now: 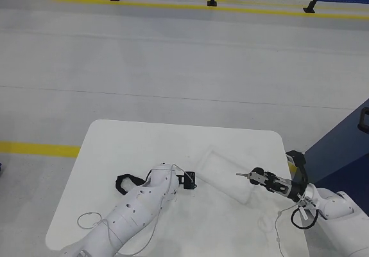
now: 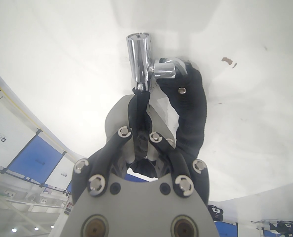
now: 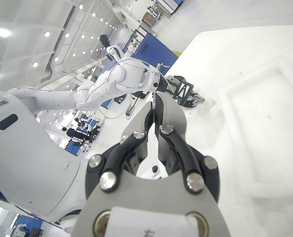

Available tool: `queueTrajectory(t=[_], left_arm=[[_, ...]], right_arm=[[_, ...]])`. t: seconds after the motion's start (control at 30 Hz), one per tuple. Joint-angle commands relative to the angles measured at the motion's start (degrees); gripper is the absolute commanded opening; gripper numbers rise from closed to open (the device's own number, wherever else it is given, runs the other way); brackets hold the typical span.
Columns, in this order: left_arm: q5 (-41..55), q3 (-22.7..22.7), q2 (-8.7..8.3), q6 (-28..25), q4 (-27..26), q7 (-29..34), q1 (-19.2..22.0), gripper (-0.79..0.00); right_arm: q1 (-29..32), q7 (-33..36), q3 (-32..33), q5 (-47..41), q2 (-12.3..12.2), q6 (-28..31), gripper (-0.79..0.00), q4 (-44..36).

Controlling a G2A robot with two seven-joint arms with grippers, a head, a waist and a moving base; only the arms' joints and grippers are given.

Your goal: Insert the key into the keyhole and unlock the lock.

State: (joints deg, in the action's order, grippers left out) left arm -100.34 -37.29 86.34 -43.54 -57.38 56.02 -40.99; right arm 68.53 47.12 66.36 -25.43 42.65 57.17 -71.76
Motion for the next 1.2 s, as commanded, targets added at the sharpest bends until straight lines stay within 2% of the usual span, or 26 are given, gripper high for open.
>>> queueTrajectory(t=[0.0, 0.07, 0.17, 0.3, 0.37, 0.53, 0.83, 1.17], left_arm=[[0.36, 0.2, 0.35, 0.11, 0.84, 0.07, 0.36, -0.554], [0.53, 0.39, 0.61, 0.15, 1.38, 0.05, 0.58, -0.486], [0.82, 0.38, 0.88, 0.29, 1.83, -0.01, 0.77, -0.462], [0.8, 0.29, 1.06, 0.4, 2.2, -0.02, 0.82, -0.52], [0.78, 0.19, 1.13, 0.48, 2.42, -0.23, 0.86, -0.591], [0.47, 0.18, 1.38, 0.87, 3.12, -0.78, 1.06, -0.628], [0.57, 0.58, 2.18, 0.56, 5.52, -0.64, 1.82, -0.588], [1.05, 0.61, 3.08, 1.48, 7.62, -1.53, 2.9, -0.603]], right_arm=[[0.0, 0.0, 0.0, 0.0, 0.0, 0.0, -0.785, 0.0], [0.0, 0.0, 0.0, 0.0, 0.0, 0.0, -0.785, 0.0], [0.0, 0.0, 0.0, 0.0, 0.0, 0.0, -0.785, 0.0], [0.0, 0.0, 0.0, 0.0, 0.0, 0.0, -0.785, 0.0], [0.0, 0.0, 0.0, 0.0, 0.0, 0.0, -0.785, 0.0], [0.0, 0.0, 0.0, 0.0, 0.0, 0.0, -0.785, 0.0], [0.0, 0.0, 0.0, 0.0, 0.0, 0.0, -0.785, 0.0], [0.0, 0.0, 0.0, 0.0, 0.0, 0.0, -0.785, 0.0]])
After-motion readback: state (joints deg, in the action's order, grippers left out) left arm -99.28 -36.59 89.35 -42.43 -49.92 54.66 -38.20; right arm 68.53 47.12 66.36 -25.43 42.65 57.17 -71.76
